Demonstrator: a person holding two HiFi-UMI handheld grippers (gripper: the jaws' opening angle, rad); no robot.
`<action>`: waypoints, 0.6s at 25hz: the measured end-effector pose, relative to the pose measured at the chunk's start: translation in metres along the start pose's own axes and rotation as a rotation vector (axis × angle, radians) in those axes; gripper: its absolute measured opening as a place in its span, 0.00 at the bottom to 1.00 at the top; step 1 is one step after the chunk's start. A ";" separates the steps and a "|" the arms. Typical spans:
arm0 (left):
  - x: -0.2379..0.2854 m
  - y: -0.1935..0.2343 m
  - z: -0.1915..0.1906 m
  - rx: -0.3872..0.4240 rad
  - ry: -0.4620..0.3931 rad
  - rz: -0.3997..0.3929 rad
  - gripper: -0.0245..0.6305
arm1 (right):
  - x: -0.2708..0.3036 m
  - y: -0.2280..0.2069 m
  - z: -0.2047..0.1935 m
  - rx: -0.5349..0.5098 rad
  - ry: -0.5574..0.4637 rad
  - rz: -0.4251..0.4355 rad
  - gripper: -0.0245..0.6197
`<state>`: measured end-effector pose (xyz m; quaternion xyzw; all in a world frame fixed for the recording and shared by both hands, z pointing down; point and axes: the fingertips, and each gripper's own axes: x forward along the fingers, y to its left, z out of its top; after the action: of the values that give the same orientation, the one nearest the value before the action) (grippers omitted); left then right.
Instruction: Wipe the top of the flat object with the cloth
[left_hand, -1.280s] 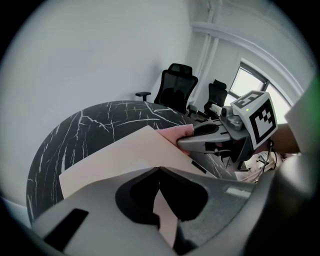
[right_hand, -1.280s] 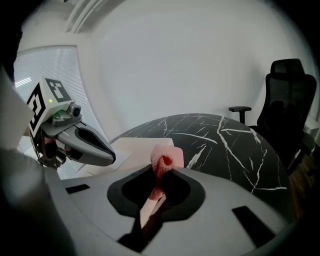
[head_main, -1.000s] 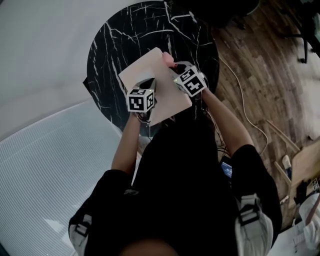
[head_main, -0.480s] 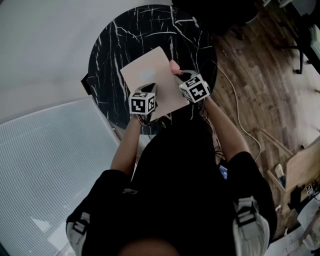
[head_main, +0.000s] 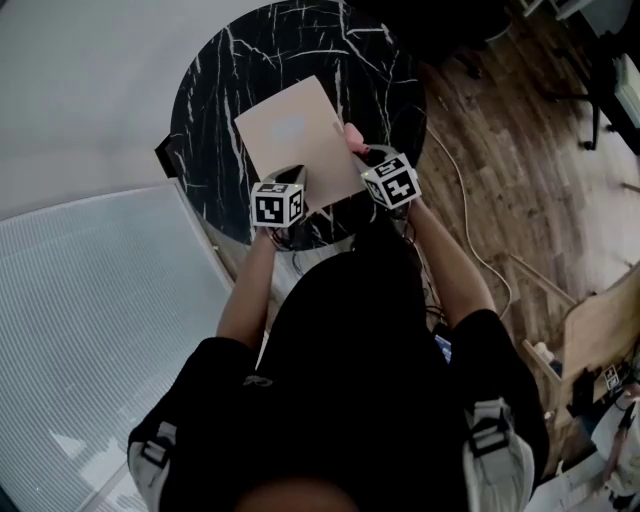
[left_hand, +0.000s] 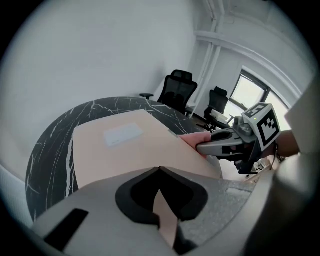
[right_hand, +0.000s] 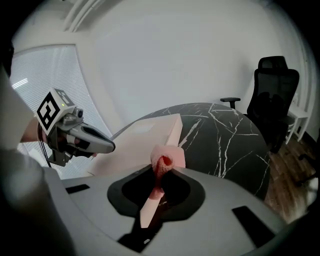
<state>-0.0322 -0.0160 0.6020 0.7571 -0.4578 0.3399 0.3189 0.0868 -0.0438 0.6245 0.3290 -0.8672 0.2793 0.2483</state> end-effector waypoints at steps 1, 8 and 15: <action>-0.001 -0.002 -0.003 -0.003 -0.002 0.003 0.04 | -0.002 0.001 -0.003 0.001 -0.003 -0.003 0.09; -0.014 -0.020 -0.028 -0.008 -0.008 0.010 0.04 | -0.020 0.013 -0.025 -0.002 -0.005 -0.012 0.09; -0.027 -0.038 -0.045 -0.017 -0.024 0.011 0.04 | -0.037 0.028 -0.051 -0.063 0.035 -0.020 0.09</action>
<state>-0.0170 0.0469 0.5989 0.7558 -0.4686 0.3288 0.3180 0.1043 0.0226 0.6290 0.3248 -0.8677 0.2551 0.2764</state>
